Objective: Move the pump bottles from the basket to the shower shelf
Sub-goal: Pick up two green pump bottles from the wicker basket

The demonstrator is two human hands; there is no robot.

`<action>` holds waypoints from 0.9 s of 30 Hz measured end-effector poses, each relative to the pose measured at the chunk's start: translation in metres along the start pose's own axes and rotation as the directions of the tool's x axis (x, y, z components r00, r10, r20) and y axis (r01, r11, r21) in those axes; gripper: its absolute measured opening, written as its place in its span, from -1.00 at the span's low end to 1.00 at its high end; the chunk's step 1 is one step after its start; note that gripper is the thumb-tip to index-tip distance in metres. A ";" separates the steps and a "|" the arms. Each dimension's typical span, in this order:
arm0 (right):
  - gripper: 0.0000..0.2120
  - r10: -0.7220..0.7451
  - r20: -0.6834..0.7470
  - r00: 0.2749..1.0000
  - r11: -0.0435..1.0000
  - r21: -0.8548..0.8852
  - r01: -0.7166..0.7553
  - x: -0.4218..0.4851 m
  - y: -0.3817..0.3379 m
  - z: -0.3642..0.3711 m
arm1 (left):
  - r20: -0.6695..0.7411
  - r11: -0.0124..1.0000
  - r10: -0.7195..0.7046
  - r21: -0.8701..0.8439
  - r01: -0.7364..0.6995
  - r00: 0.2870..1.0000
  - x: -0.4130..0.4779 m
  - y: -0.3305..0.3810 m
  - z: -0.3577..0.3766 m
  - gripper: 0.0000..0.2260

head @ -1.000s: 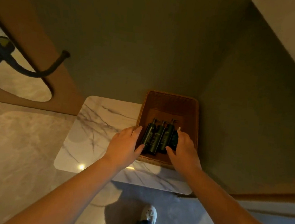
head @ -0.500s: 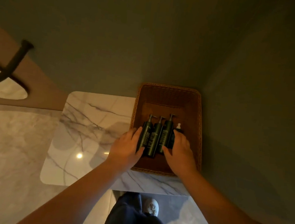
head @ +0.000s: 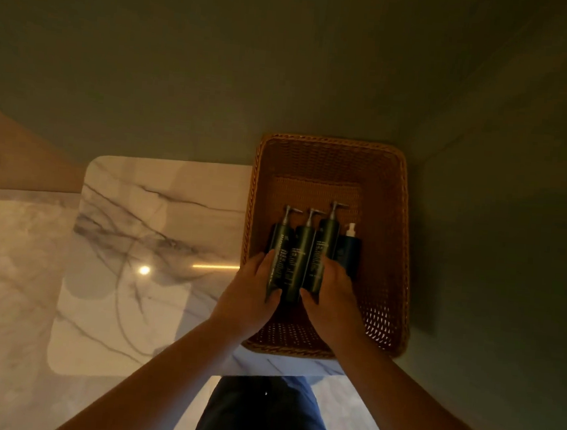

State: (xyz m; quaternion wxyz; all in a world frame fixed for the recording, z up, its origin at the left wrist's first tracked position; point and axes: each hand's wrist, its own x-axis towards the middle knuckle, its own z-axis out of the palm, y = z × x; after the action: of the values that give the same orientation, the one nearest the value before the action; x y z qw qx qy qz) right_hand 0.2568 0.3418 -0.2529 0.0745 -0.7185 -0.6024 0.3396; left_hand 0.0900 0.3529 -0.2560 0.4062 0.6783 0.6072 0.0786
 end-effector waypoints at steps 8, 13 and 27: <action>-0.38 0.018 0.047 0.999 1.000 0.023 -0.019 0.048 0.032 0.040 | 0.007 0.989 -0.114 -0.089 0.115 0.993 0.042 -0.018 0.045 -0.39; -0.38 0.017 0.121 0.993 1.000 0.011 -0.018 0.074 0.052 0.061 | 0.044 0.977 -0.178 -0.113 0.182 0.983 0.063 -0.031 0.072 -0.35; -0.41 0.015 0.124 0.992 0.996 0.086 -0.026 0.117 0.075 0.101 | 0.088 0.969 -0.246 0.000 0.247 0.965 0.102 -0.053 0.121 -0.32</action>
State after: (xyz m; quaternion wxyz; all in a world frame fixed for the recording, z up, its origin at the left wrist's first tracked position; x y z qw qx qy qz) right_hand 0.2648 0.3991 -0.4152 0.0650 -0.6985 -0.5830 0.4099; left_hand 0.1474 0.3845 -0.4092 0.4429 0.5981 0.6679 0.0012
